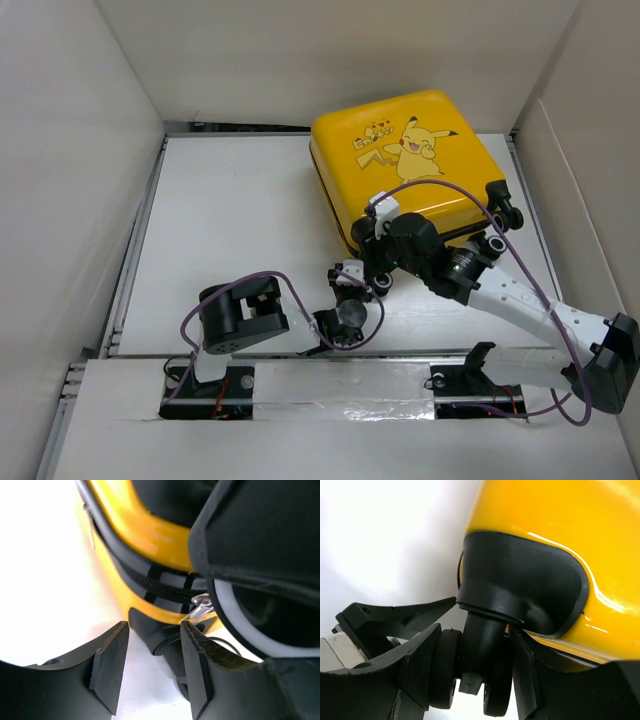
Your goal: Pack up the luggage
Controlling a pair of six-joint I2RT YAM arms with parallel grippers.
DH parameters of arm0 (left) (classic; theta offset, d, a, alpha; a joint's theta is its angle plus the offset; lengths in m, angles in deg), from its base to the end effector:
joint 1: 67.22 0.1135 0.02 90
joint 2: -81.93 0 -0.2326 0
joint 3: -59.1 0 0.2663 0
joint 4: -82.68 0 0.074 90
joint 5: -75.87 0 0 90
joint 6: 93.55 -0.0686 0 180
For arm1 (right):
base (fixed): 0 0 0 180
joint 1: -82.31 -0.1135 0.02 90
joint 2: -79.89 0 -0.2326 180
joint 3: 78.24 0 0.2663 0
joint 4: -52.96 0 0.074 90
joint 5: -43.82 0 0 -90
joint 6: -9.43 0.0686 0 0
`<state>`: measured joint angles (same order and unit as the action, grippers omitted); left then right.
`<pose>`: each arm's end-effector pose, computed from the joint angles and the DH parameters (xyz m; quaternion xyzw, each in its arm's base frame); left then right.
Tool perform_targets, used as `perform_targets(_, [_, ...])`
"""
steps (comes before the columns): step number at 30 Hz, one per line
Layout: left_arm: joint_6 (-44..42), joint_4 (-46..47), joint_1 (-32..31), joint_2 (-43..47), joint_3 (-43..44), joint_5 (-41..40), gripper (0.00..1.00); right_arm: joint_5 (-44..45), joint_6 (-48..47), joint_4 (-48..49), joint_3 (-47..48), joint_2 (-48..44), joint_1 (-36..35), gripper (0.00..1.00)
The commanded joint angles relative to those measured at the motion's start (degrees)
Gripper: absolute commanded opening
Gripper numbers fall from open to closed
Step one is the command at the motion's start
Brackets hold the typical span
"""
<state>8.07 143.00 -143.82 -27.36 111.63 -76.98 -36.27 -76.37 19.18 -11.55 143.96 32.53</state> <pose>0.1400 -0.3243 0.1169 -0.0066 0.6970 -0.1765 0.6950 0.2063 0.2256 0.2616 -0.2970 0.8165 0.1551 0.4702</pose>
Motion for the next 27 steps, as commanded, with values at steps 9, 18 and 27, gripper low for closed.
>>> perform_targets(9, [-5.0, 29.6, -1.9, 4.4, -3.3, 9.6, 0.49, -29.1, 3.4, 22.9, 3.5, 1.8, -6.8, 0.0])
perform_targets(18, [-12.9, 39.9, 1.1, 2.3, -1.9, 8.4, 0.48, -32.5, 4.7, 22.7, 4.5, 1.9, -8.8, 0.0])
perform_targets(27, [-13.1, 45.1, 2.9, 2.5, 0.6, 14.7, 0.54, -29.5, 7.2, 25.2, -0.3, -1.2, -10.1, 0.0])
